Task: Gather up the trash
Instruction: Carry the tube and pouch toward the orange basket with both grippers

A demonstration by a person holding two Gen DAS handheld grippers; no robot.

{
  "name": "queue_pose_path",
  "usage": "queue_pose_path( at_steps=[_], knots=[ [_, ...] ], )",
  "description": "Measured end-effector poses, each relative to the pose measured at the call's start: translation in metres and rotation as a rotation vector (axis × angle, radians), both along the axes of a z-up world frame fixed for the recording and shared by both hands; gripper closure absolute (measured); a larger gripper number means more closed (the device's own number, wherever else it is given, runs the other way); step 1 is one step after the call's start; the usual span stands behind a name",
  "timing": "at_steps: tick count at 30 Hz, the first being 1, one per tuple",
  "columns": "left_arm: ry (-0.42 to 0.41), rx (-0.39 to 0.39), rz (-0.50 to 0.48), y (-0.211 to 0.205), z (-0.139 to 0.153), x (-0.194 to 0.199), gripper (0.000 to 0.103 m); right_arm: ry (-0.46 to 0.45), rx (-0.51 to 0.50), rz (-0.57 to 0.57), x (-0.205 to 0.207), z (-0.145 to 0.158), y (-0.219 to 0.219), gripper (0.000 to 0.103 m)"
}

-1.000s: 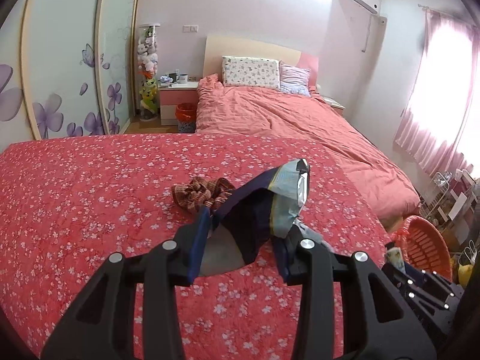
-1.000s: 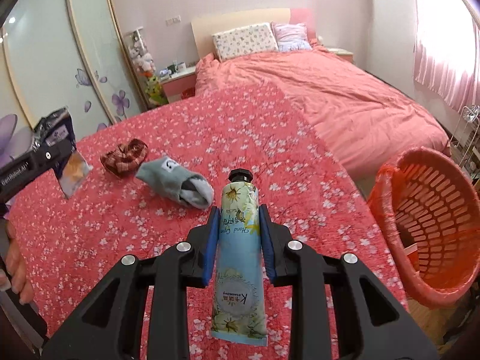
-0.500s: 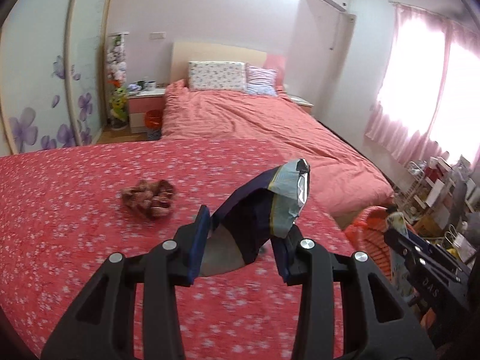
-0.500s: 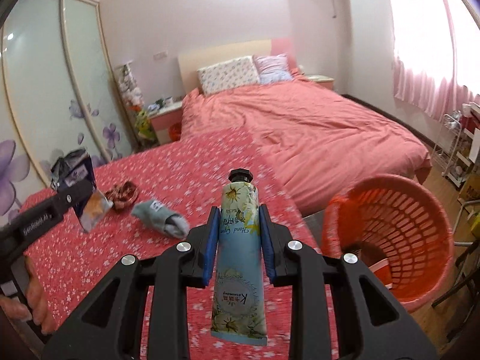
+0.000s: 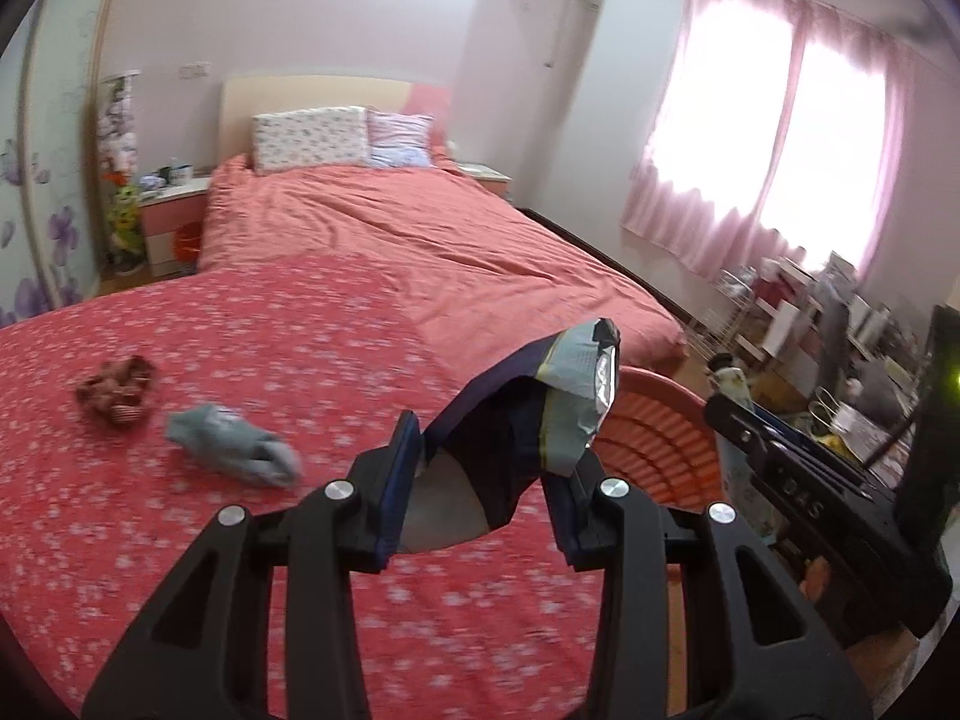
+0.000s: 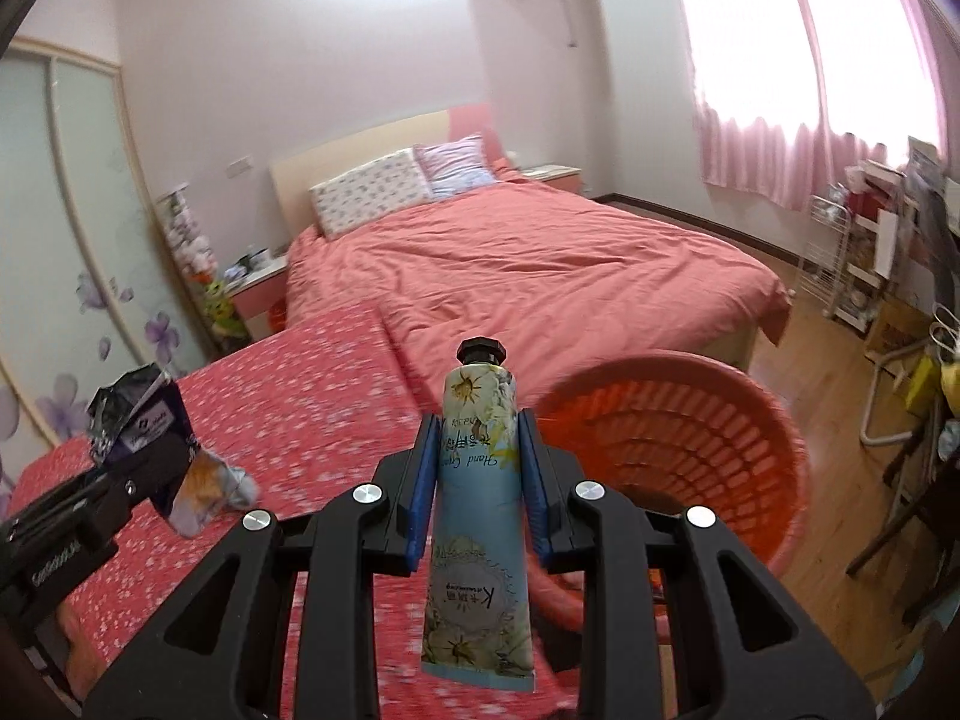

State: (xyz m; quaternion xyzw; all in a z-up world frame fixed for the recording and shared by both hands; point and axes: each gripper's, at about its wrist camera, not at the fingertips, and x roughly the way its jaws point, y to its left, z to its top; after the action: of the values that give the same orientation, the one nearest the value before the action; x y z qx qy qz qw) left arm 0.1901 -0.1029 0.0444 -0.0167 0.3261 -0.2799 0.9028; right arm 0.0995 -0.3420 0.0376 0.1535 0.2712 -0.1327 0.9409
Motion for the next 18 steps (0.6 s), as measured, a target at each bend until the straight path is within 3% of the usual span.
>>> queue_pose_path(
  at_steps=[18],
  knots=[
    [0.104, 0.012, -0.224, -0.147, -0.050, 0.007, 0.064, 0.003, 0.072, -0.129, 0.000, -0.034, -0.090, 0.076]
  ],
)
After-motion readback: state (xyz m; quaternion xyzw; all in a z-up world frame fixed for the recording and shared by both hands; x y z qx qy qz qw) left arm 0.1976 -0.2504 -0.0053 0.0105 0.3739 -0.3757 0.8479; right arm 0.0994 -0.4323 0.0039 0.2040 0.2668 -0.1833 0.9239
